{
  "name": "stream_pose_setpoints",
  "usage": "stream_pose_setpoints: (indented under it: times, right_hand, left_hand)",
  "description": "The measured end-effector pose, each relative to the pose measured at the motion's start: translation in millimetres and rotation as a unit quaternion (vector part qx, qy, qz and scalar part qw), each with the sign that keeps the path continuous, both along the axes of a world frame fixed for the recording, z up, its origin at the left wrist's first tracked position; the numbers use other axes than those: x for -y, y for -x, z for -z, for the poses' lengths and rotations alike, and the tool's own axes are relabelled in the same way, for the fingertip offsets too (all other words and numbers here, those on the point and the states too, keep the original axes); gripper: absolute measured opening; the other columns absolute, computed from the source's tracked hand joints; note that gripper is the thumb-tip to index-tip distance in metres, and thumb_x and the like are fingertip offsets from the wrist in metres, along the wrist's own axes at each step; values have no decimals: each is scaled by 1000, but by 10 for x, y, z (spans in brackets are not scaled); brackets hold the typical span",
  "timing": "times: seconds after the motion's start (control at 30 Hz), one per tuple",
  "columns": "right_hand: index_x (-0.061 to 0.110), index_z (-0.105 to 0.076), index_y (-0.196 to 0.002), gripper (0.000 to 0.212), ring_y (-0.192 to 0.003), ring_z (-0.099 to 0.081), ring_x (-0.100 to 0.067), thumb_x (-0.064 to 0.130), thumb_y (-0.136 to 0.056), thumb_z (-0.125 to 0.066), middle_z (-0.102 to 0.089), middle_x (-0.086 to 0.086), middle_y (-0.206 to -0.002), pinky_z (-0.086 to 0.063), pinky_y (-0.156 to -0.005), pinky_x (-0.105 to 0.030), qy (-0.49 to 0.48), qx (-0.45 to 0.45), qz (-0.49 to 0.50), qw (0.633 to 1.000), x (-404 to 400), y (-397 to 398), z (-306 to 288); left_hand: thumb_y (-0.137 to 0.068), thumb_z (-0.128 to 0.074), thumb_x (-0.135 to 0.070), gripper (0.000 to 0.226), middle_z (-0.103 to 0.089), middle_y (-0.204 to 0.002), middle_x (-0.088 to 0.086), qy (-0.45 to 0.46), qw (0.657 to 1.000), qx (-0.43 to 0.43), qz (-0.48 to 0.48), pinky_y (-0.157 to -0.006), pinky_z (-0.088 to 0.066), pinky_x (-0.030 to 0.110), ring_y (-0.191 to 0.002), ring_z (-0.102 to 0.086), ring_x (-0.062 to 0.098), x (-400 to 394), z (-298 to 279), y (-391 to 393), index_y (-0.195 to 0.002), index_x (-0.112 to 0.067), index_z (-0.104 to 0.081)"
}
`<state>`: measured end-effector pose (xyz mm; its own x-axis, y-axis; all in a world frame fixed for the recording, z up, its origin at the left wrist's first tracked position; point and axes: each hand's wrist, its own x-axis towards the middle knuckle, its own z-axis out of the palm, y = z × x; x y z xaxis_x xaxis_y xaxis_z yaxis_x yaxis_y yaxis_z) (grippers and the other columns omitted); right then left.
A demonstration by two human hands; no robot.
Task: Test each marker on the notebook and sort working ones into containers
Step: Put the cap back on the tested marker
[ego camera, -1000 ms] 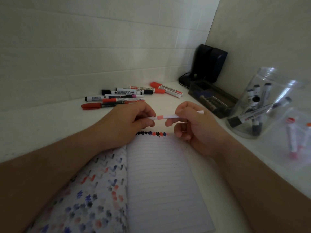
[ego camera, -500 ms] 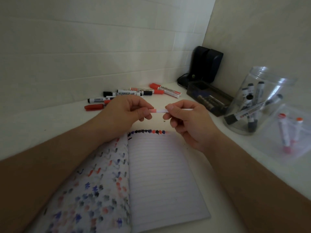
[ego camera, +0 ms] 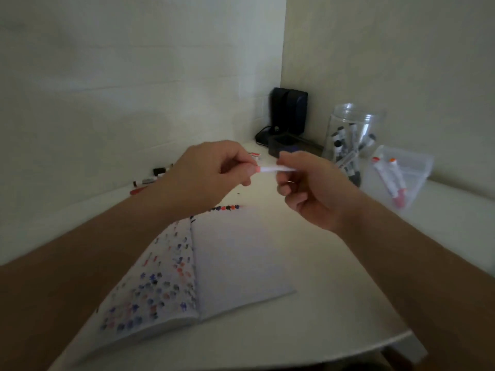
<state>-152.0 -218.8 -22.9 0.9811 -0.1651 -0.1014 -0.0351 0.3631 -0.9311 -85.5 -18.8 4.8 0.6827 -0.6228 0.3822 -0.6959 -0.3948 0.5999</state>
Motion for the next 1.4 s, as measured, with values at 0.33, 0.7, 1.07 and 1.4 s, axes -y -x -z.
stream_pose_setpoints:
  times: [0.33, 0.7, 1.07, 1.4]
  right_hand:
    - [14, -50, -71, 14, -39, -35, -17, 1, -74, -49, -41, -11, -56, -21, -35, -15, -29, -1, 350, 936, 1071, 2800, 756]
    - [0, -62, -109, 10, -57, -53, -28, 2, -104, -53, -64, -24, -83, -39, -51, -34, -102, -343, 492, 794, 1284, 4490, 3029]
    - [11, -60, -122, 20, -53, -60, -25, 3, -105, -53, -65, -21, -88, -40, -55, -39, -87, -370, 480, 791, 1506, 4354, 2866]
    - [16, -66, -93, 22, -44, -46, -23, -2, -96, -54, -54, -15, -63, -32, -40, -25, -3, 28, 252, 967, 826, 2131, 302]
  left_hand:
    - [-92, -70, -43, 12, -74, -85, -7, -7, 945, -239, 224, -76, -61, 39, -79, -69, 11, 1661, 709, 2035, -96, -32, -73]
    - [-105, -49, -5, 20, -63, -93, 11, -262, 729, -630, 56, -52, -42, 19, -63, -51, 12, 2805, 2944, 3499, -112, -11, -67]
    - [-93, -59, -4, 68, -57, -136, 15, -318, 769, -525, 179, -100, -56, 46, -116, -62, 28, 3160, 2658, 3240, -153, -32, -43]
    - [-95, -65, -4, 34, -69, -83, 6, 56, 886, -424, 179, -66, -54, 29, -77, -66, 17, 1602, -84, 1569, -124, -22, -63]
